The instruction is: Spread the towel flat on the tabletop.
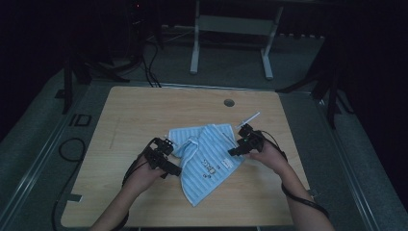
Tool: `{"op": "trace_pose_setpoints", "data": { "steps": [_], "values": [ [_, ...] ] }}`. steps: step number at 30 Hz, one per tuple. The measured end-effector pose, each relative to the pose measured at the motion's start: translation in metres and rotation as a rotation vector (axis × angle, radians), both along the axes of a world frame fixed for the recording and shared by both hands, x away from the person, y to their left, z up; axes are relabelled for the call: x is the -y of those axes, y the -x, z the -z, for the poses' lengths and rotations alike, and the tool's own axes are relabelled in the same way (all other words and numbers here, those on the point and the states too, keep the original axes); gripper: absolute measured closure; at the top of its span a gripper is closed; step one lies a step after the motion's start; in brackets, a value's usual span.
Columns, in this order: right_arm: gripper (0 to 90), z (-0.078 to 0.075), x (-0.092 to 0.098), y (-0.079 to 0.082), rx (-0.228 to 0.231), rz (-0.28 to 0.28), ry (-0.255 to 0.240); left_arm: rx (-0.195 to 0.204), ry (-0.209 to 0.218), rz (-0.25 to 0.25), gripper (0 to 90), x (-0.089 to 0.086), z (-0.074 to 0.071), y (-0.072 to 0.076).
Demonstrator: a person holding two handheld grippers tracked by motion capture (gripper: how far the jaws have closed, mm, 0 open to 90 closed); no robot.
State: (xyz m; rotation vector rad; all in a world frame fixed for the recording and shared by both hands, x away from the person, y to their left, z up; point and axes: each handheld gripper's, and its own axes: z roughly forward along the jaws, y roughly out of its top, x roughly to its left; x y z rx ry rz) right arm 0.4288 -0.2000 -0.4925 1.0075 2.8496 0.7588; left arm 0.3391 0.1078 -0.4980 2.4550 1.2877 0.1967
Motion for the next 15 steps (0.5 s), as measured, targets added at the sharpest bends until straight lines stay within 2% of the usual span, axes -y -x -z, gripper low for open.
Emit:
{"op": "trace_pose_setpoints", "data": {
  "steps": [4,6,7,10,15],
  "values": [
    [31.3,-0.004,-0.015,-0.012,0.001,-0.016,0.018,0.006,-0.001,0.014,2.6,0.01,-0.002,-0.006],
    [31.3,-0.004,-0.015,-0.012,0.001,-0.016,0.018,0.008,-0.002,0.02,2.6,0.014,-0.002,-0.007],
    [31.8,-0.007,-0.027,-0.018,-0.006,-0.03,0.026,0.018,-0.003,0.034,2.6,0.023,-0.003,-0.011],
    [32.7,-0.009,-0.036,-0.026,-0.005,-0.038,0.036,0.022,-0.004,0.039,2.7,0.03,-0.003,-0.017],
    [38.7,-0.01,-0.051,-0.042,-0.018,-0.013,0.044,0.061,-0.001,0.03,4.7,0.039,-0.002,-0.024]
  ]
}}
